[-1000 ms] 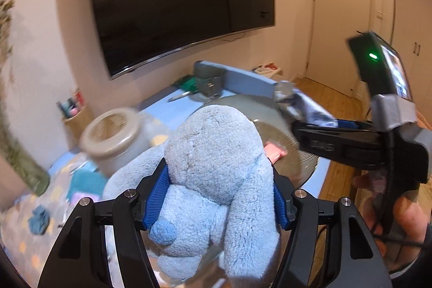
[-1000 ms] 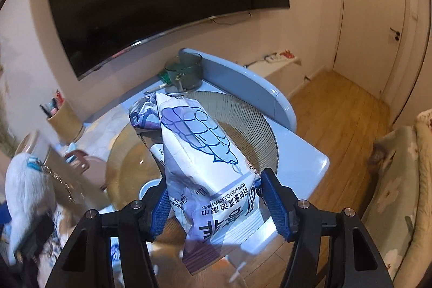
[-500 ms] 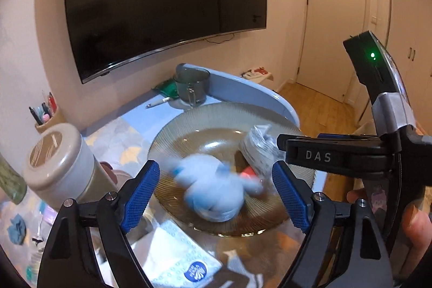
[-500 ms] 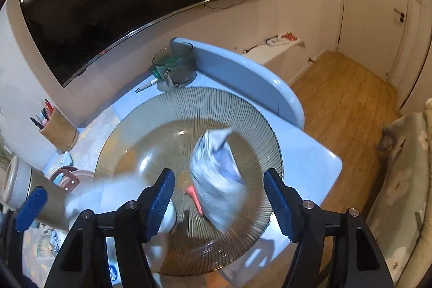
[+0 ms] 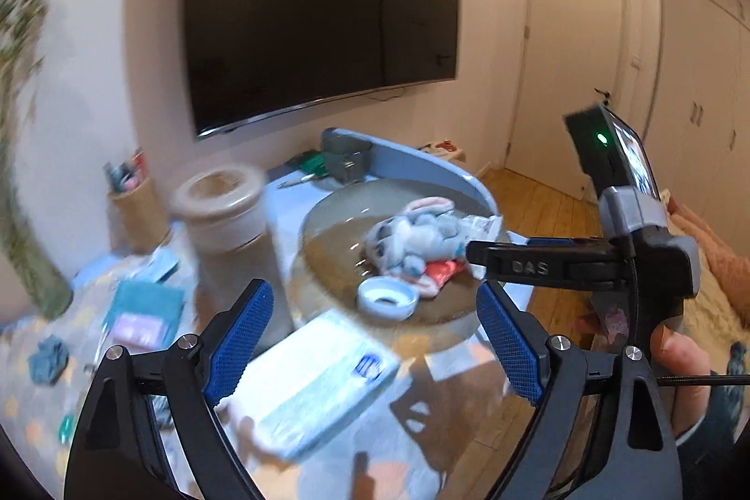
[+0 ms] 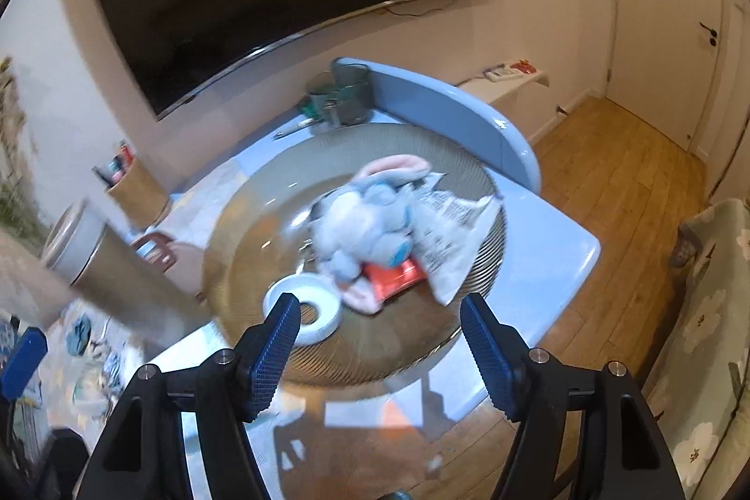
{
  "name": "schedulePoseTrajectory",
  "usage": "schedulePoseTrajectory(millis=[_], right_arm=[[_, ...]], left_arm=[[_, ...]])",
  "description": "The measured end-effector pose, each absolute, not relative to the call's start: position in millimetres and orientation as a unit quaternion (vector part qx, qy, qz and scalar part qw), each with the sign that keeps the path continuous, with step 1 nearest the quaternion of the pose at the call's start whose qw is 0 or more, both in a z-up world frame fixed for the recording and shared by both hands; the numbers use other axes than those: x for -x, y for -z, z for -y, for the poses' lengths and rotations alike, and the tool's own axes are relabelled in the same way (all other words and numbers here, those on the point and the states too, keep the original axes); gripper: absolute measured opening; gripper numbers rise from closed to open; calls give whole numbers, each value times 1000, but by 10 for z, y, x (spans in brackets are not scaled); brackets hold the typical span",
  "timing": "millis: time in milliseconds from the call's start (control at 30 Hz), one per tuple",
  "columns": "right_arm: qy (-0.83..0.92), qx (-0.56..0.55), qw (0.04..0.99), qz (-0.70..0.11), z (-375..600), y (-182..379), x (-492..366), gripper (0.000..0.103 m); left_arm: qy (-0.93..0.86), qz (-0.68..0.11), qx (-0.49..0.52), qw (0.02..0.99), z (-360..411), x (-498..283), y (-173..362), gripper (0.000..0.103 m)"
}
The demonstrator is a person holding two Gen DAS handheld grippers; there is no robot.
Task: Organize soft objects
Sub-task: 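Bring both grippers back over the table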
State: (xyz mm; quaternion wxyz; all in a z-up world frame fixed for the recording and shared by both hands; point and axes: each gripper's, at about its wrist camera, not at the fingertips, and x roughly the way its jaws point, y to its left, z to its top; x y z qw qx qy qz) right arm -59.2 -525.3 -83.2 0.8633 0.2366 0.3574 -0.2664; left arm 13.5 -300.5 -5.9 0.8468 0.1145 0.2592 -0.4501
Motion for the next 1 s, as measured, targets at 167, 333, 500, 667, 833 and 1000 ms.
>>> schedulePoseTrajectory(millis=[167, 333, 500, 667, 833, 1000], right_arm=[[251, -195, 877, -361, 4859, 838, 538, 83], [207, -177, 893, -357, 4423, 802, 459, 83], [131, -123, 919, -351, 3715, 801, 262, 85], [62, -80, 937, -333, 3048, 893, -18, 90], [-29, -38, 951, -307, 2393, 1197, -393, 90], [-80, -27, 926, -367, 1946, 1612, -829, 90]], left_arm=[[398, -267, -100, 872, 2552, -250, 62, 88], [341, -282, -66, 894, 1980, -422, 77, 88], [254, -293, -53, 920, 1227, -652, 226, 89], [159, -329, -13, 931, 520, -999, 534, 99], [91, -367, 6, 926, 52, -1282, 1002, 99], [56, -370, -12, 927, -167, -1403, 1400, 99]])
